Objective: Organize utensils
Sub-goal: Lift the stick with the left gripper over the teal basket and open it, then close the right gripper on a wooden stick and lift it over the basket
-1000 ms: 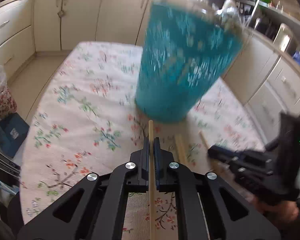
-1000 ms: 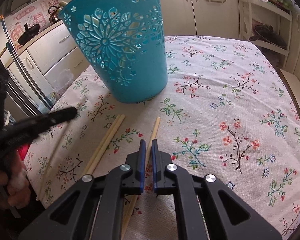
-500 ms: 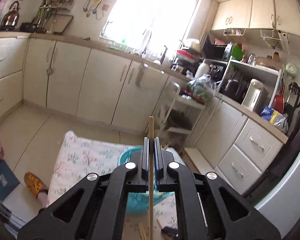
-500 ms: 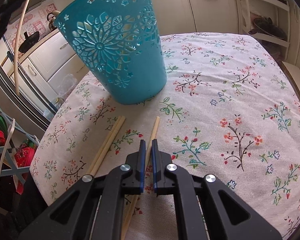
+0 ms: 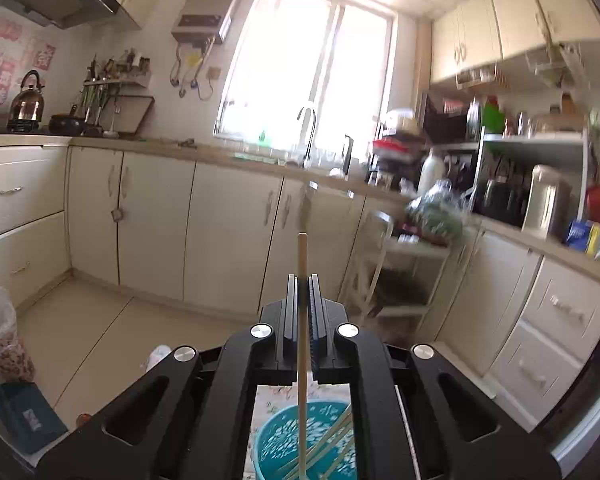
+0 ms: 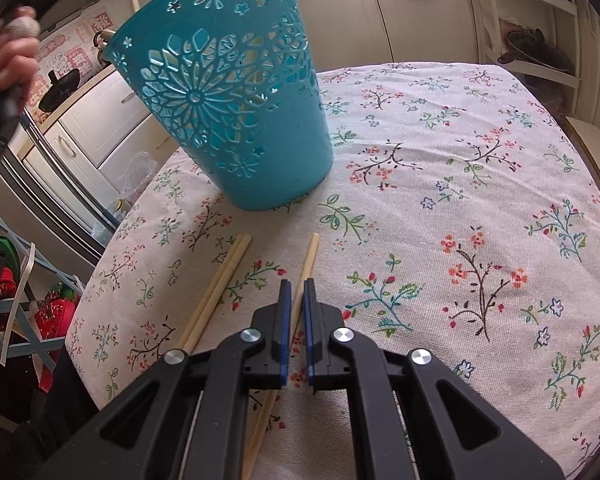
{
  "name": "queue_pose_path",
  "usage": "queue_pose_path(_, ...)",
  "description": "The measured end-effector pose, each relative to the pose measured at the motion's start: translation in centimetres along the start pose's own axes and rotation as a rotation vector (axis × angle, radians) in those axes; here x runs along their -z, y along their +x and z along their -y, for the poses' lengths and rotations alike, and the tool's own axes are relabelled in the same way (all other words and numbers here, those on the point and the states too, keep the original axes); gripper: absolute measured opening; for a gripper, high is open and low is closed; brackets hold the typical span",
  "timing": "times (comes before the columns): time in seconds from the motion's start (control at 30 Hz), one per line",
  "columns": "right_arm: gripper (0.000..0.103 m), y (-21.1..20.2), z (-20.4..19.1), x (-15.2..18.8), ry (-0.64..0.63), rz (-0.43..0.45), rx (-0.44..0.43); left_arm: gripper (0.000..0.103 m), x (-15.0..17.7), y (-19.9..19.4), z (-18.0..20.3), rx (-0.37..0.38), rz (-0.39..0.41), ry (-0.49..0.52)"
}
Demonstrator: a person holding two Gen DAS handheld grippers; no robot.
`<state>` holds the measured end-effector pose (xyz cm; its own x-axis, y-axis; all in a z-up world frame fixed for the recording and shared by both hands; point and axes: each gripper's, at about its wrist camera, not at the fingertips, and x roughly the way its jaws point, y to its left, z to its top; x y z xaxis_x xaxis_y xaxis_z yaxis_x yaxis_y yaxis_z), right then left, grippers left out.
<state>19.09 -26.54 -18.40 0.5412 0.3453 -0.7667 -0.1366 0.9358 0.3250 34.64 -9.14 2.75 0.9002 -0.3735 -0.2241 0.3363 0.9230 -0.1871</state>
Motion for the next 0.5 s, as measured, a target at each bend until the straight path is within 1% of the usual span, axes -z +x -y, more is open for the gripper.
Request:
queue_pose_path(0.17, 0.005, 0.0, 0.0, 0.0, -0.001, 0.0, 0.002, 0.005, 5.4, 2.6, 0.0, -0.029, -0.139, 0.059)
queue_pose_path(0.23, 0.005, 0.0, 0.0, -0.1, -0.005, 0.0, 0.006, 0.005, 7.3, 2.6, -0.4, -0.038, -0.195, 0.07)
queue_pose_path(0.3, 0.005, 0.0, -0.1, -0.1, -0.01, 0.001, 0.011, 0.007, 8.1, 2.0, -1.2, -0.034, -0.218, 0.062)
queue_pose_path(0.37, 0.005, 0.0, -0.2, -0.1, -0.014, 0.001, 0.017, 0.016, 8.3, 0.7, -1.7, -0.036, -0.223, 0.056)
queue_pose_path(0.43, 0.006, 0.1, -0.4, 0.0, -0.016, 0.001, 0.019, 0.041, 8.4, -1.2, -2.5, -0.048, -0.205, 0.044)
queue_pose_path(0.5, 0.006, 0.1, -0.4, 0.0, -0.015, 0.003, 0.02, 0.051, 8.7, -3.2, -3.8, -0.071, -0.187, 0.017)
